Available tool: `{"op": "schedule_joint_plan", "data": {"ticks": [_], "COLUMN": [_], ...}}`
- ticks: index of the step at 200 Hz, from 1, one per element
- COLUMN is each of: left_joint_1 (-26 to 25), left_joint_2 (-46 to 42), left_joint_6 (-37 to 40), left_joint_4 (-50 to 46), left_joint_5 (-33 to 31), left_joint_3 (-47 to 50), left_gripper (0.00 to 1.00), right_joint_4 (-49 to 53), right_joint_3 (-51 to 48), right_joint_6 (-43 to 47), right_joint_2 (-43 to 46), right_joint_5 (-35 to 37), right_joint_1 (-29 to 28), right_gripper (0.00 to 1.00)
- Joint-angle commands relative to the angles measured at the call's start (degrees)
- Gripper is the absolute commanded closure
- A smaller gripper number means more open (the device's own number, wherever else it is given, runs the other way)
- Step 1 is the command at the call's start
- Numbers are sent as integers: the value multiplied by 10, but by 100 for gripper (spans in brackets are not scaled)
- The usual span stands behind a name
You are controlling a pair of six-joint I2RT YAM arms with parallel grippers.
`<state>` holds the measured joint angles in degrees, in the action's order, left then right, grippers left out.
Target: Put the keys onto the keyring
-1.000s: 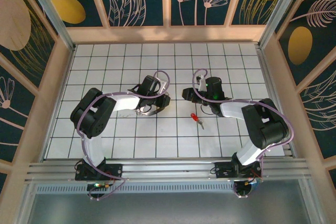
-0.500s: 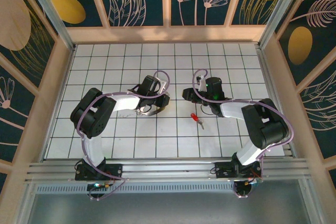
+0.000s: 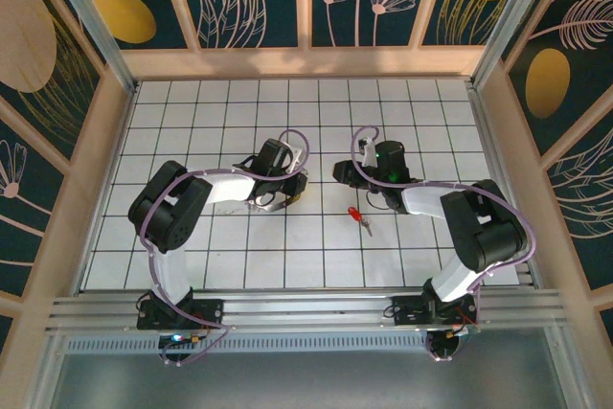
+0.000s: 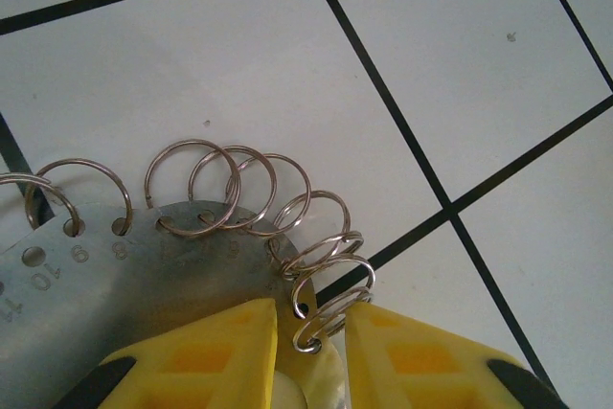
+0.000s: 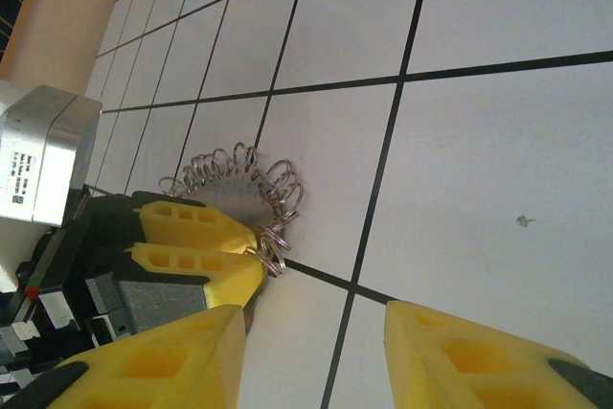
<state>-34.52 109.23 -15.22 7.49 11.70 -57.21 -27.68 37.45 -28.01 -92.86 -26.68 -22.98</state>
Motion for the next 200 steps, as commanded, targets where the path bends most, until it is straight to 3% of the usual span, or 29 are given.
{"op": "schedule_joint_plan", "data": {"ticks": [1, 132, 174, 200], "left_joint_1": [-6, -22, -22, -22], "left_joint_2": [-9, -5, -4, 13], "left_joint_6": [7, 10, 7, -5], "left_joint_4": [-1, -10, -13, -50], "left_joint_5": [-15, -34, -40, -42], "left_joint_3": [4, -10, -14, -45], "left_gripper": [73, 78, 88, 100], "right_joint_4": [-24, -34, -37, -33], "right_joint_3": [-3, -4, -7, -6], "right_joint_6": [-7, -9, -10, -8], "right_joint_2": [-7, -21, -12, 3], "right_joint_5": [-7, -11, -8, -11], "right_joint_1": [-3, -3, -4, -3], "right_gripper": [57, 66, 63, 54]}}
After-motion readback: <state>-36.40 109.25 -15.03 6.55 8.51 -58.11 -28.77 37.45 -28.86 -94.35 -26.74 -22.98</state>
